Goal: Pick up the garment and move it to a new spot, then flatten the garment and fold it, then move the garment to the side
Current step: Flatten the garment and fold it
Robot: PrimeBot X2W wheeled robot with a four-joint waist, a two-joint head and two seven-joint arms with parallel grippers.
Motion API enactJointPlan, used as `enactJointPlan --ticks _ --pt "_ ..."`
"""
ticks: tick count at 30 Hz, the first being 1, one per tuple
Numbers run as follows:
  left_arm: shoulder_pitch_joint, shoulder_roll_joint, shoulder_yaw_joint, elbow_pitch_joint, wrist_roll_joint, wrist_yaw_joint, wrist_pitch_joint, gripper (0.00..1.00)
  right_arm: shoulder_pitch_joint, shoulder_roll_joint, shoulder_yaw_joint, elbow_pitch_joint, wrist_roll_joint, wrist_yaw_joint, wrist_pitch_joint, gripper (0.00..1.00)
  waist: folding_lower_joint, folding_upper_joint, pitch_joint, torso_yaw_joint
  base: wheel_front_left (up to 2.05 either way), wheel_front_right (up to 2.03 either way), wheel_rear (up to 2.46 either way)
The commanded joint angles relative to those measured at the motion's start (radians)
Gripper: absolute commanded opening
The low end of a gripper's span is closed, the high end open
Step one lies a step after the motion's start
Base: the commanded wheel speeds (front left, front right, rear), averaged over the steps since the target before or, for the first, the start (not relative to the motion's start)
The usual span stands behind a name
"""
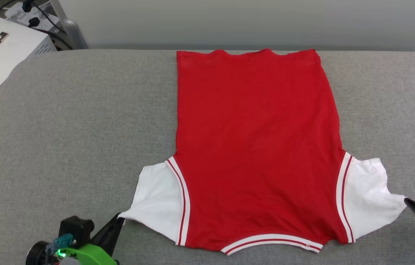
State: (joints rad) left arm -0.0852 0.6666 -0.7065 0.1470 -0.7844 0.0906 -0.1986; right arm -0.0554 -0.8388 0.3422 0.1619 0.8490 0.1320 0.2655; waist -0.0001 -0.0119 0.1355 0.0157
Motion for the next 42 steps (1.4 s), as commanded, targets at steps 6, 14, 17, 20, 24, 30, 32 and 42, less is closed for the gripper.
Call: enactJointPlan --ticks 6,14,17,20,24,30,32,42 --pt "-0.087 0.024 -0.035 -0.169 0.051 -0.018 0.076 0.0 -0.157 0.004 -0.18 -0.122 0.015 -0.001 0.225 1.0 0.0001 0.0119 0.146 0.087 0.0 0.0 0.0" --pt "-0.151 0.016 -0.036 -0.333 0.053 -0.011 0.137 0.0 -0.506 0.086 -0.3 -0.121 -0.037 -0.001 0.539 1.0 0.0001 0.0119 0.347 0.201 0.0 0.0 0.0" --pt "-0.175 0.016 -0.037 -0.376 0.07 -0.005 0.149 0.0 -0.652 0.099 -0.313 -0.082 -0.093 -0.001 0.647 1.0 0.0001 0.0119 0.415 0.244 0.0 0.0 0.0" --pt "-0.189 0.017 -0.042 -0.408 0.08 -0.002 0.163 0.0 -0.776 0.123 -0.336 -0.023 -0.143 -0.001 0.727 1.0 0.0001 0.0119 0.461 0.285 0.0 0.0 0.0" --pt "-0.211 0.018 -0.04 -0.451 0.095 0.006 0.173 0.0 -0.905 0.155 -0.392 0.078 -0.233 -0.001 0.831 1.0 0.0001 0.0119 0.511 0.343 0.0 0.0 0.0" --pt "-0.231 0.01 -0.042 -0.494 0.104 0.011 0.18 0.0 -1.041 0.188 -0.429 0.164 -0.353 -0.001 0.901 1.0 0.0001 0.0119 0.567 0.394 0.0 0.0 0.0" --pt "-0.236 0.005 -0.044 -0.494 0.106 0.011 0.18 0.0 -1.074 0.195 -0.449 0.191 -0.396 -0.001 0.921 1.0 0.0001 0.0119 0.583 0.406 0.0 0.0 0.0" --pt "-0.252 -0.017 -0.048 -0.47 0.105 0.0 0.159 0.0 -1.095 0.228 -0.498 0.254 -0.513 -0.001 1.007 1.0 0.0001 0.0119 0.609 0.429 0.0 0.0 0.0"
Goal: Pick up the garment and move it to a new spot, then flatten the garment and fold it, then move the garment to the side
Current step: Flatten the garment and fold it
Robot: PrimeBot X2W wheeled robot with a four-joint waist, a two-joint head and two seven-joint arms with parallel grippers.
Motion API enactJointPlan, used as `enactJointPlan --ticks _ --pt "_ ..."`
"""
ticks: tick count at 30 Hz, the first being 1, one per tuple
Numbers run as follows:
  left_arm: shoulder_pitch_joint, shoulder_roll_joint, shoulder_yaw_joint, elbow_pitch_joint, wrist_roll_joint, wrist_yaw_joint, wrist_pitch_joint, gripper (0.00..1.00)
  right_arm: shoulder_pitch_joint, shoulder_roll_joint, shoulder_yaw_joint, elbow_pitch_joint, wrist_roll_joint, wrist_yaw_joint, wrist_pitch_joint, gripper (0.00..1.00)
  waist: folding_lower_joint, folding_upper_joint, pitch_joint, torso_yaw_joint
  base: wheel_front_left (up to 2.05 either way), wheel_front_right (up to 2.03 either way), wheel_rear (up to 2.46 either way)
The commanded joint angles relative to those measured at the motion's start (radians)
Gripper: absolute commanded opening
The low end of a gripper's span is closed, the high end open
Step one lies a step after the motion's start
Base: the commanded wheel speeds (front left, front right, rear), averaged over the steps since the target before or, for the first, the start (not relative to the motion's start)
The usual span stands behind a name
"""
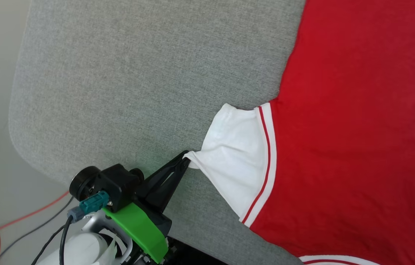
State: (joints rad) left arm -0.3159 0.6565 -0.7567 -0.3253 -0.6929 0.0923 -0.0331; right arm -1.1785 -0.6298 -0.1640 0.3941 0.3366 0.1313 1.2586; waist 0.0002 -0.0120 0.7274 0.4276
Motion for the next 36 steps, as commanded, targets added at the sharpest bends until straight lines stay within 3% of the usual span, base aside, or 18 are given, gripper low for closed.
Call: enactJointPlan --ticks 1,3,4,16,26,36 --pt "-0.023 -0.008 0.002 0.005 0.013 -0.002 -0.009 0.0 0.04 0.018 0.01 0.02 -0.002 -0.001 0.022 1.0 -0.0002 0.012 0.016 0.017 0.0 0.0 0.0" --pt "-0.025 -0.01 0.002 0.01 0.011 -0.005 -0.011 0.0 0.06 0.019 0.005 0.02 -0.001 -0.001 0.043 0.95 -0.0002 0.012 0.015 0.017 0.0 0.0 0.0" --pt "-0.026 -0.01 0.003 0.013 0.011 -0.005 -0.012 0.0 0.067 0.018 0.003 0.015 -0.001 -0.001 0.048 0.0 -0.0002 0.012 0.015 0.017 0.0 0.0 0.0" --pt "-0.031 -0.013 0.006 0.037 0.004 -0.005 -0.024 0.0 0.131 -0.002 0.0 -0.021 0.008 -0.001 0.042 0.0 -0.0002 0.012 -0.031 0.001 0.0 0.0 0.0" --pt "-0.001 0.018 0.012 0.051 0.007 0.042 0.002 0.0 0.312 0.022 0.01 -0.011 0.044 -0.001 -0.012 0.0 -0.0002 0.012 -0.218 -0.11 0.0 0.0 0.0" --pt "0.077 0.027 0.018 0.1 -0.044 0.07 -0.004 0.0 0.556 0.067 0.045 -0.092 0.118 -0.001 -0.09 0.0 -0.0002 0.012 -0.382 -0.221 0.0 0.0 0.0"
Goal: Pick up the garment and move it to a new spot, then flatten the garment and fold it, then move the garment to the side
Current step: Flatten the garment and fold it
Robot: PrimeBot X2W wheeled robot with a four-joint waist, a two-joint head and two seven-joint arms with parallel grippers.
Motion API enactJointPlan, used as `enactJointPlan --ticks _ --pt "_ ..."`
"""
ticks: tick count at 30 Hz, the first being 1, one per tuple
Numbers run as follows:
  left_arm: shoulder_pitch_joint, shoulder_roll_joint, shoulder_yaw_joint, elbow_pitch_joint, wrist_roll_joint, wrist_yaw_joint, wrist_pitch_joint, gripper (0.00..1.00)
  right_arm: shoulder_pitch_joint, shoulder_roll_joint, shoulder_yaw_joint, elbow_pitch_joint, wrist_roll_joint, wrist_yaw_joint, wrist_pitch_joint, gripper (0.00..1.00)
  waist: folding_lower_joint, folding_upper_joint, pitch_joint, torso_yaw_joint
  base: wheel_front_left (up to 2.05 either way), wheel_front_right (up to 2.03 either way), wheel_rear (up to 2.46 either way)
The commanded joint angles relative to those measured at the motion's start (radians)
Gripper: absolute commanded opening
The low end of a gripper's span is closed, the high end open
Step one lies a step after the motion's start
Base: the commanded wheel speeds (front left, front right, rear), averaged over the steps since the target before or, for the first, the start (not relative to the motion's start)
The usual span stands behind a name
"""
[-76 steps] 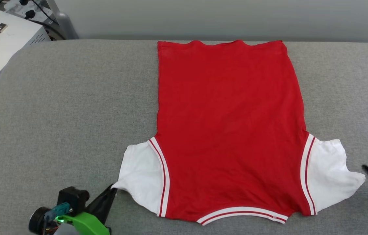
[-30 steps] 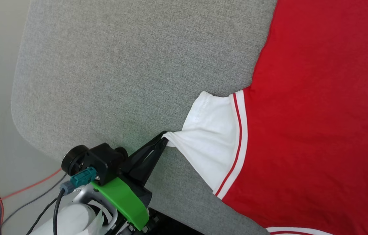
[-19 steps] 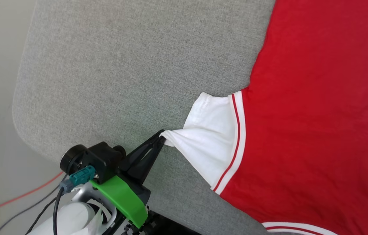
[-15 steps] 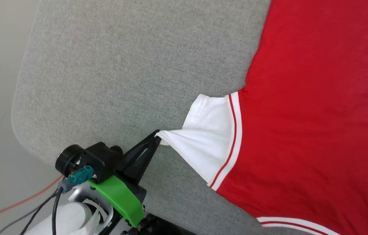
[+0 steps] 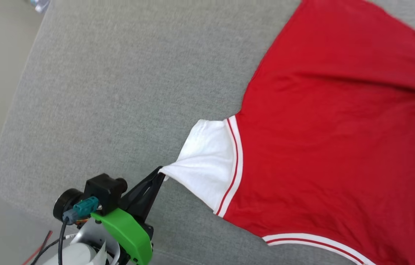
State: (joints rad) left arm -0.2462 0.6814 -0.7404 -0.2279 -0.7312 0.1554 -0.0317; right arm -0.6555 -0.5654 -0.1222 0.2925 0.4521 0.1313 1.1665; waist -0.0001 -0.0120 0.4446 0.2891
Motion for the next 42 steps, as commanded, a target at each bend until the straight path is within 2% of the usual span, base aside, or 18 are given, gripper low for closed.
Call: enactJointPlan --ticks 1,13,20,26,33,34,35,42 --pt "0.015 0.001 0.001 0.008 -0.01 0.008 -0.008 0.0 0.066 0.003 0.001 0.001 0.014 -0.001 -0.003 0.0 0.0001 0.012 -0.115 -0.091 0.0 0.0 0.0" --pt "0.071 -0.015 -0.017 0.079 -0.046 0.004 -0.024 0.0 0.41 0.033 -0.052 -0.106 0.089 -0.001 -0.089 0.0 0.0001 0.012 -0.266 -0.153 0.0 0.0 0.0" --pt "0.104 -0.043 -0.013 0.103 -0.085 0.003 -0.053 0.0 0.589 0.049 -0.082 -0.245 0.106 -0.001 -0.113 0.0 0.0001 0.012 -0.318 -0.176 0.0 0.0 0.0" --pt "0.119 -0.064 -0.012 0.114 -0.099 0.006 -0.073 0.0 0.712 0.099 -0.111 -0.336 0.11 -0.001 -0.093 0.0 0.0001 0.012 -0.346 -0.181 0.0 0.0 0.0" --pt "0.106 -0.065 -0.016 0.122 -0.097 -0.006 -0.075 0.0 0.801 0.154 -0.127 -0.364 0.088 -0.001 -0.093 0.0 0.0001 0.012 -0.351 -0.168 0.0 0.0 0.0" --pt "0.104 -0.066 -0.017 0.122 -0.096 -0.007 -0.075 0.0 0.802 0.155 -0.127 -0.37 0.083 -0.001 -0.106 0.52 0.0001 0.012 -0.348 -0.165 0.0 0.0 0.0" --pt "0.102 -0.066 -0.017 0.121 -0.096 -0.008 -0.076 0.0 0.799 0.161 -0.132 -0.371 0.084 -0.001 -0.114 1.0 0.0001 0.012 -0.346 -0.163 0.0 0.0 0.0" --pt "0.089 -0.063 -0.017 0.11 -0.091 -0.011 -0.076 0.0 0.735 0.111 -0.098 -0.47 0.133 -0.001 -0.079 1.0 0.0001 0.012 -0.31 -0.142 0.0 0.0 0.0"
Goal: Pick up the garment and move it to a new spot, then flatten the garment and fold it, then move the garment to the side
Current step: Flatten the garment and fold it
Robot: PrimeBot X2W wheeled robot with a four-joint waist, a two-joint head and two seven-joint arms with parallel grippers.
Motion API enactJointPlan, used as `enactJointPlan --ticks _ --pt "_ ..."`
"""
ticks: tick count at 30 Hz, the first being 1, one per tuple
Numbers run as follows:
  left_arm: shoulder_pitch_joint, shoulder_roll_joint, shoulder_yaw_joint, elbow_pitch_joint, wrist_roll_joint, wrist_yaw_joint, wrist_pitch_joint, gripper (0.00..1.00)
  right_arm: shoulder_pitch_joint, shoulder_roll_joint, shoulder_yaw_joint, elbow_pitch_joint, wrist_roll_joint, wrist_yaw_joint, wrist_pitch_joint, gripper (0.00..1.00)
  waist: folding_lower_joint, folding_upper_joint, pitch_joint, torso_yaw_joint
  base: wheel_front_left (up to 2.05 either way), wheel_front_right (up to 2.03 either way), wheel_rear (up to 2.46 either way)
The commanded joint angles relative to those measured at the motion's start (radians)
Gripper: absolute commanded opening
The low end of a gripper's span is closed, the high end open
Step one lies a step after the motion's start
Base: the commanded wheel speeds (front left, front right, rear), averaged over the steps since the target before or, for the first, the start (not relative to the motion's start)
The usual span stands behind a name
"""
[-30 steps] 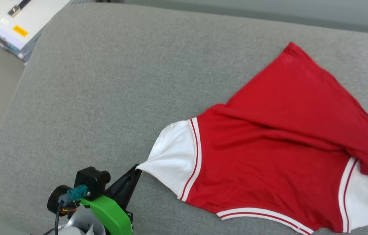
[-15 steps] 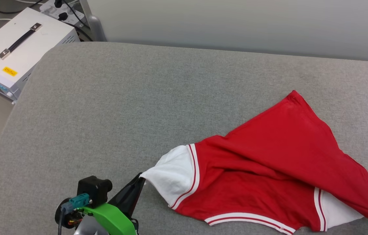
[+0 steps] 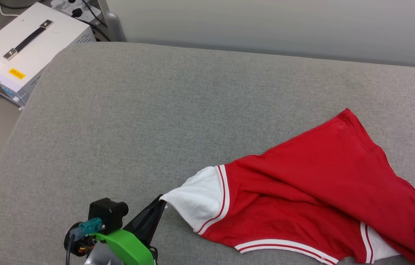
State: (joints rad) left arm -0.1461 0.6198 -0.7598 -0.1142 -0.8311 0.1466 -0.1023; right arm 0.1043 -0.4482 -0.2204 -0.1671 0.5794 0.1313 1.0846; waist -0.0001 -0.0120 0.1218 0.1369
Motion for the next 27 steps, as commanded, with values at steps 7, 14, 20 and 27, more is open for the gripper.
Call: enactJointPlan --ticks 7,14,20,27 --pt "-0.056 0.002 0.004 -0.028 0.029 -0.012 0.0 0.0 -0.226 -0.031 0.034 -0.104 0.045 -0.001 0.041 1.0 0.0001 0.012 0.079 0.059 0.0 0.0 0.0" --pt "-0.11 -0.007 0.003 -0.082 0.047 -0.016 0.015 0.0 -0.445 -0.049 0.112 0.017 -0.01 -0.001 0.048 1.0 0.0001 0.012 0.174 0.129 0.0 0.0 0.0" --pt "-0.147 -0.026 -0.008 -0.106 0.067 -0.014 0.026 0.0 -0.587 -0.085 0.144 0.187 -0.063 -0.001 0.016 1.0 0.0001 0.012 0.246 0.189 0.0 0.0 0.0" --pt "-0.169 -0.059 -0.025 -0.092 0.072 -0.023 0.022 0.0 -0.652 -0.142 0.182 0.341 -0.087 -0.001 -0.034 1.0 0.0001 0.012 0.293 0.247 0.0 0.0 0.0"
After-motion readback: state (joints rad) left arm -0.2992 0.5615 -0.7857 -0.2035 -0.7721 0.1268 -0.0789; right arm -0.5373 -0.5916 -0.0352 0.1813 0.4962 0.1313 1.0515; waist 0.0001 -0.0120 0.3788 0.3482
